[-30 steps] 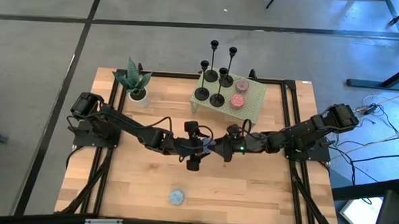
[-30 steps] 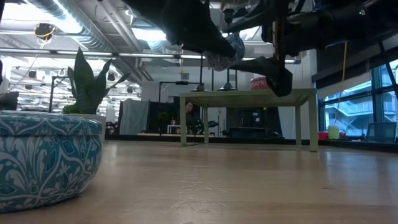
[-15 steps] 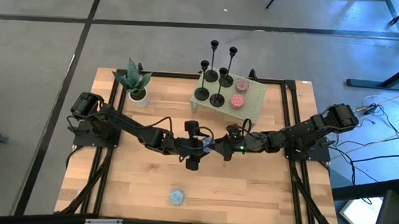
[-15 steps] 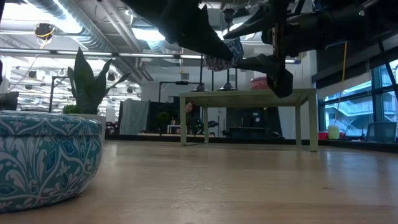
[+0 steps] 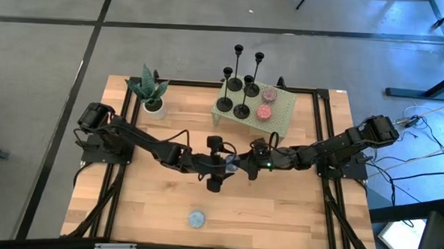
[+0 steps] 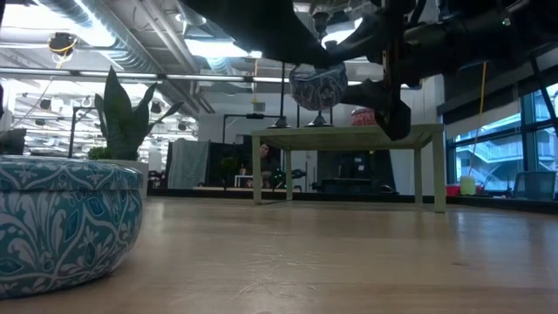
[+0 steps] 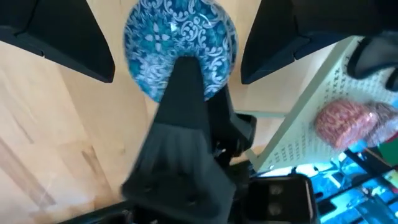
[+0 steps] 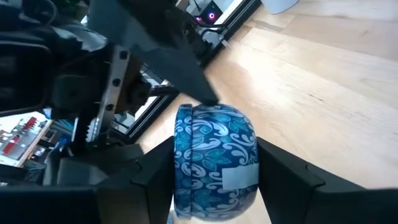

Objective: Pick & Place candle stick holders
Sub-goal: Put the blue scented candle on the shelf

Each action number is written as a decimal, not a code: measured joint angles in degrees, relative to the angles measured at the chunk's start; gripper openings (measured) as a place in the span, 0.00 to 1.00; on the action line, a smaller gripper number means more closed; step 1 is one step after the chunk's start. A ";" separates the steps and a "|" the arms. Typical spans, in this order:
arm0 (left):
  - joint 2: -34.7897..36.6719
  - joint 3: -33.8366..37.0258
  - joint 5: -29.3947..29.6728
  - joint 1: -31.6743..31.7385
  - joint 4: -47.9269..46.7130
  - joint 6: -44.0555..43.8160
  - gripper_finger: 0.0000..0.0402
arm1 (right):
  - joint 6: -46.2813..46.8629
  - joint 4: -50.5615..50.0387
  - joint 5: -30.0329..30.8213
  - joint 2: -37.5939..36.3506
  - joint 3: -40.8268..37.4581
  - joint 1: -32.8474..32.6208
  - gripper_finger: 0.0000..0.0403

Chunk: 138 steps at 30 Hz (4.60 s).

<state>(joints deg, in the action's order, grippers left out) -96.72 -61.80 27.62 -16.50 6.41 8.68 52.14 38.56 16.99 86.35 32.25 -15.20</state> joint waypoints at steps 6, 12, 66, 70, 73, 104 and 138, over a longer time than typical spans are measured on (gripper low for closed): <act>0.60 -0.04 4.08 -0.73 -0.18 0.97 0.86 | -0.26 0.00 -0.57 0.00 0.00 -0.02 0.44; 1.95 -0.04 8.71 -2.11 -0.57 1.94 0.86 | -1.63 0.22 -2.97 0.00 0.00 -0.02 0.43; 11.75 0.02 29.68 -14.55 -7.89 0.62 0.86 | 11.89 -76.65 26.51 -60.18 -0.02 8.96 0.45; 11.73 0.02 29.46 -14.49 -7.89 0.84 0.86 | 10.11 -75.54 24.72 -60.19 -0.02 14.46 0.45; 11.73 0.02 29.40 -14.49 -7.91 1.54 0.86 | 7.01 -72.54 20.53 -60.19 -0.02 18.98 0.45; 11.71 0.02 29.33 -14.46 -6.14 0.57 0.86 | -6.96 -51.93 -10.92 -48.49 -6.56 48.63 0.46; 11.71 0.02 29.31 -14.46 -6.16 -0.10 0.86 | -21.04 -49.24 -12.32 -44.83 -6.57 51.47 0.46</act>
<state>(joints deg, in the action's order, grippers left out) -85.01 -61.78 56.93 -30.96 0.25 8.58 31.10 -10.68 4.67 41.52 25.68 36.27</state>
